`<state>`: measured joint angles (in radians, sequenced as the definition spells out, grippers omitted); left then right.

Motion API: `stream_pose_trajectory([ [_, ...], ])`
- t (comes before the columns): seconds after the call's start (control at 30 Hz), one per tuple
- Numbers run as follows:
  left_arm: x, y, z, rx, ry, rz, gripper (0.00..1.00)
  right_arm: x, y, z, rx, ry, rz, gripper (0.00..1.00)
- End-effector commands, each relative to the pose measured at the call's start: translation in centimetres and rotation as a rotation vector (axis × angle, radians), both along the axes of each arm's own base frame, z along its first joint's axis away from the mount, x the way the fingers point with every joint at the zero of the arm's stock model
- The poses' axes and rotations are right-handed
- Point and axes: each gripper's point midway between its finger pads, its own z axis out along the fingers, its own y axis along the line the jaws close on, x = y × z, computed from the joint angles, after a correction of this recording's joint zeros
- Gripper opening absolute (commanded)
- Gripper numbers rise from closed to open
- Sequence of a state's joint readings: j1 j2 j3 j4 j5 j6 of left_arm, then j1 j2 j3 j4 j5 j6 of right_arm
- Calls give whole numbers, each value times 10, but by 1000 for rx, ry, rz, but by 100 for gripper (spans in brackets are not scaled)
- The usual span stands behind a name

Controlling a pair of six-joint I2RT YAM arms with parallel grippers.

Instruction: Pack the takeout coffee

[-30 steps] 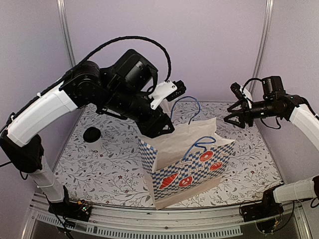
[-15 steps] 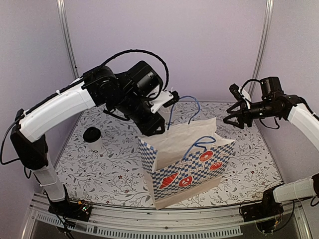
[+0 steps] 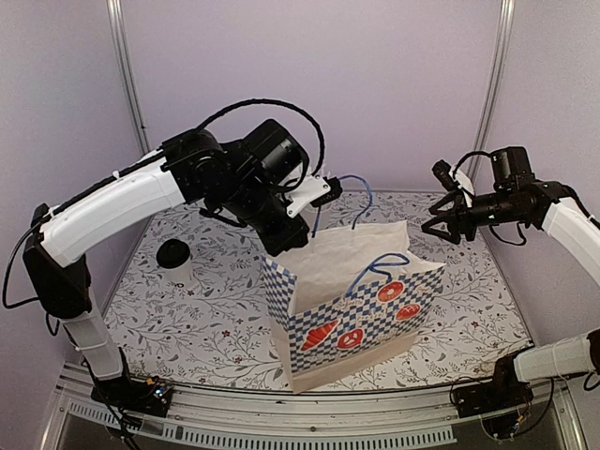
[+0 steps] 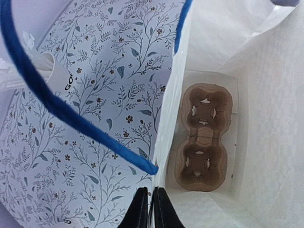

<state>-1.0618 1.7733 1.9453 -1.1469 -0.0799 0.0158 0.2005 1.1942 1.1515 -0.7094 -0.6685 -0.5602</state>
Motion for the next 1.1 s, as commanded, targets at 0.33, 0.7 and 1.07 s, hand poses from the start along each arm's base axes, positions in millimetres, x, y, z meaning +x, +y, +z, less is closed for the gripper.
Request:
stream_pose_trajectory([
  [0.33,57,-4,14,68,-328,-11,0,17,-14,-5,-28,3,-80,64],
  [0.7,31,-16,24,24,-378,-122,0,21,-26,-12,-16,21,-117,64],
  [1.07,-54,-38,43,-31,-411,-218,0,21,-25,-16,-9,31,-111,64],
])
